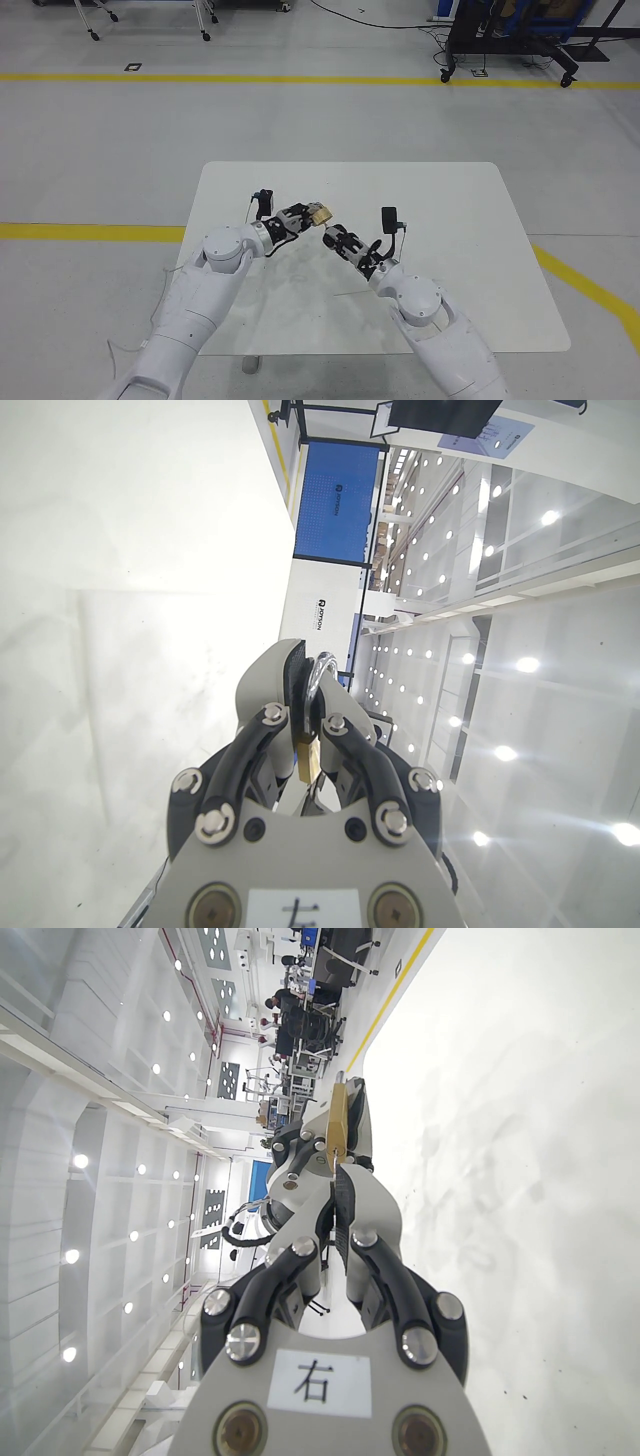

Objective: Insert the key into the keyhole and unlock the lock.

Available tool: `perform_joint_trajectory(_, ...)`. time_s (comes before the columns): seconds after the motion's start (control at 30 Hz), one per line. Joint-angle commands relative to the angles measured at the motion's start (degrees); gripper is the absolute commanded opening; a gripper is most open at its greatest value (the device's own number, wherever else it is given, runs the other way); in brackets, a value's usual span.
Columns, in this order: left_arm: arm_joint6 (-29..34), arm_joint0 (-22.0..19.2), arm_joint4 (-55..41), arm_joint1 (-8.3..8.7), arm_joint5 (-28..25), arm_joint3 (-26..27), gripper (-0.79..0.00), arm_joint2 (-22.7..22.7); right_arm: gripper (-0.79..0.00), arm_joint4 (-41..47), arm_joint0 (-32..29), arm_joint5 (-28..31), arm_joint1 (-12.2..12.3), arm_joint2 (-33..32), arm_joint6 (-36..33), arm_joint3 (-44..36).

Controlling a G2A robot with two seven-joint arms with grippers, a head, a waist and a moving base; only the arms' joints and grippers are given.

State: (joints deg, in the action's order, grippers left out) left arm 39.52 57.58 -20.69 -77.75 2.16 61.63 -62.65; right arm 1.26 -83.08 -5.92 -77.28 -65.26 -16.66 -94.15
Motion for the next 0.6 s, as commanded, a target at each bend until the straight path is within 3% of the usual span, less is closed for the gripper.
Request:
perform_joint_trajectory(0.0, -0.14, 0.10, 0.45, 0.04, -0.26, 0.19, -0.785, 0.06, -0.785, -0.29, -0.14, -0.98, 0.05, -0.23, 0.60, -0.36)
perform_joint_trajectory(0.27, -1.15, 0.55, 1.54, 0.09, -0.94, 0.83, -0.785, 0.25, -0.785, -2.64, -0.09, -6.24, -0.08, 0.57, 4.04, -2.08)
perform_joint_trajectory(0.57, -0.87, 0.23, 3.07, 0.25, -1.70, 0.67, -0.785, 0.29, -0.785, -3.97, 1.34, -7.85, -0.27, 1.98, 3.48, -1.27)
